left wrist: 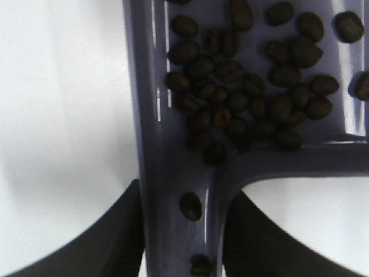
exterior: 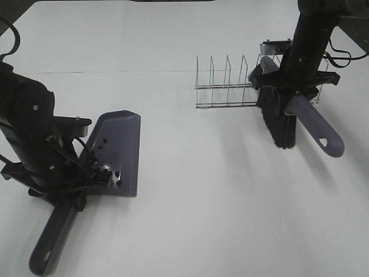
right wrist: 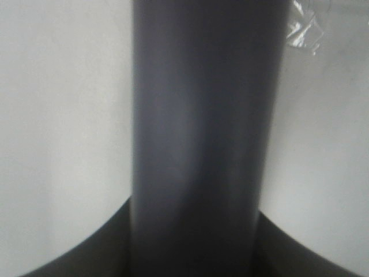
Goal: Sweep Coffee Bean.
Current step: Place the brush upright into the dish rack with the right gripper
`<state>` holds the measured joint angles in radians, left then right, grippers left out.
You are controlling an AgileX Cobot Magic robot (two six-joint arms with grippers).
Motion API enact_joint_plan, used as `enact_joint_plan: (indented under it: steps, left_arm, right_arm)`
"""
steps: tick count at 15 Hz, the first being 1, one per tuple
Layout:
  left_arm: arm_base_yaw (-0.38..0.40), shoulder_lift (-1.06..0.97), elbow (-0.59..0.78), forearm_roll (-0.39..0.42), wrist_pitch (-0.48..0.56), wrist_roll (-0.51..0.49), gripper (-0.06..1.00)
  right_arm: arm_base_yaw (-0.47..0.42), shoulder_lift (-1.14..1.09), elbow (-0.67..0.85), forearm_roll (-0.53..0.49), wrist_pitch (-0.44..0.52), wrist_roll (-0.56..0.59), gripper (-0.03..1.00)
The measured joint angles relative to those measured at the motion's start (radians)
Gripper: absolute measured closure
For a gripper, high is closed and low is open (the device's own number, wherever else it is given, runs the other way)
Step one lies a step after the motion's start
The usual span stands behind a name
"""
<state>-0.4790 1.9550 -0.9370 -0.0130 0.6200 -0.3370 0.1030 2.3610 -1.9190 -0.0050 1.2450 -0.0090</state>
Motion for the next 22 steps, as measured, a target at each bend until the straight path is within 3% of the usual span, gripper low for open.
enact_joint_plan:
  steps: [5,16,18,20,22]
  left_arm:
    - [0.0,0.0,0.0,-0.003,0.002,0.0,0.62]
    - [0.0,0.0,0.0,-0.005,0.002,0.0,0.62]
    - [0.0,0.0,0.0,-0.005,0.002,0.0,0.62]
    - [0.0,0.0,0.0,-0.005,0.002,0.0,0.62]
    - [0.0,0.0,0.0,-0.005,0.002,0.0,0.62]
  right_arm:
    - [0.0,0.044,-0.1,-0.001,-0.011,0.009,0.65]
    - [-0.001,0.064,-0.139,0.014,-0.018,0.059,0.65]
    - [-0.001,0.064,-0.139,0.042,-0.019,0.06,0.61]
    - [-0.001,0.059,-0.142,0.067,-0.02,0.06,0.49]
    - [-0.001,0.05,-0.153,0.076,-0.022,0.06,0.44]
